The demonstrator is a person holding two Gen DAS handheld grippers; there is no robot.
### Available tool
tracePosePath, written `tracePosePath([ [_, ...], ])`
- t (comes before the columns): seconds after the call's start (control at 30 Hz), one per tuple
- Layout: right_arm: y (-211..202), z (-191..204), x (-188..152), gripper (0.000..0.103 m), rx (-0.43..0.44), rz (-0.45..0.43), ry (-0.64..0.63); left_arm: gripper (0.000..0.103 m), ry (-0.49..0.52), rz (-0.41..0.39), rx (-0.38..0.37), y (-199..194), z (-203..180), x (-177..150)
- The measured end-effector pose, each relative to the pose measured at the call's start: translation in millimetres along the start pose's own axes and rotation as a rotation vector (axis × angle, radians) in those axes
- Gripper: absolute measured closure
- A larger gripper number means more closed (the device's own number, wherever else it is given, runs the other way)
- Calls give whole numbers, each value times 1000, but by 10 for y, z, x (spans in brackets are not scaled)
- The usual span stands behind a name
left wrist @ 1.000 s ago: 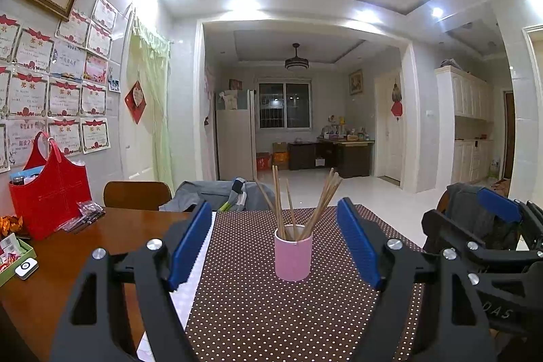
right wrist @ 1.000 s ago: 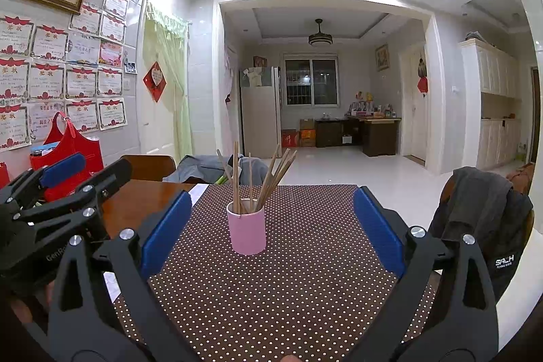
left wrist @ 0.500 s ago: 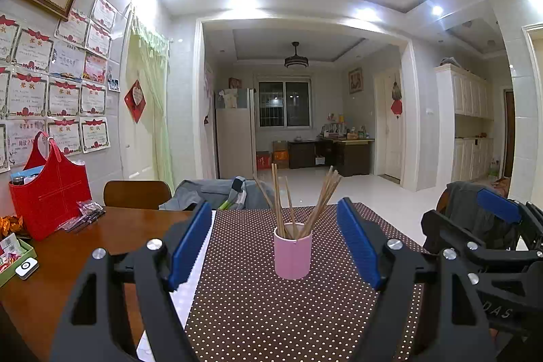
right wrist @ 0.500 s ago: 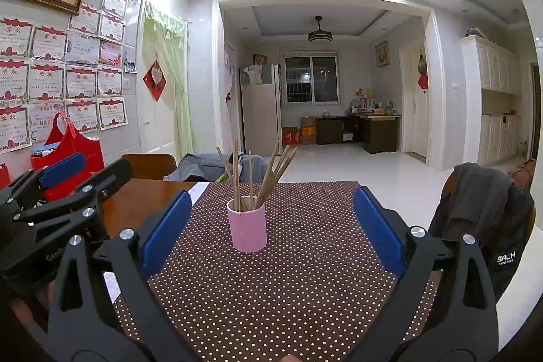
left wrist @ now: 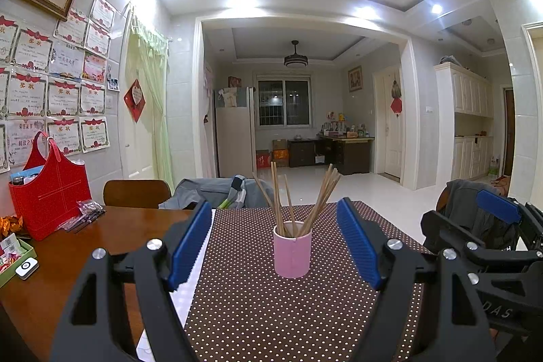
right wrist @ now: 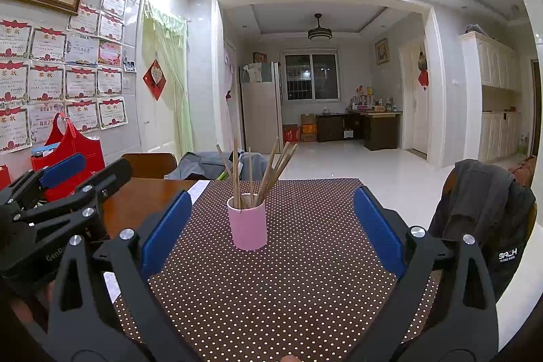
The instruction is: Organize utensils
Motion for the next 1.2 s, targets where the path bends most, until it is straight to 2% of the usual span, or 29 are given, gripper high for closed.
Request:
tracePosePath([
  [1.2,-60,106,-85,9,-2,14,9,28,8,8,0,29,29,-43],
])
Point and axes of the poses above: each gripper's, at about its wrist camera, not at the fingertips, and y roughly the way its jaws point, z to its left, x to its top, the point moved 5 cm from there along y, roughly the way its jaws point, and after that the axes turned 2 degrees about y, right-handed, at the moved point
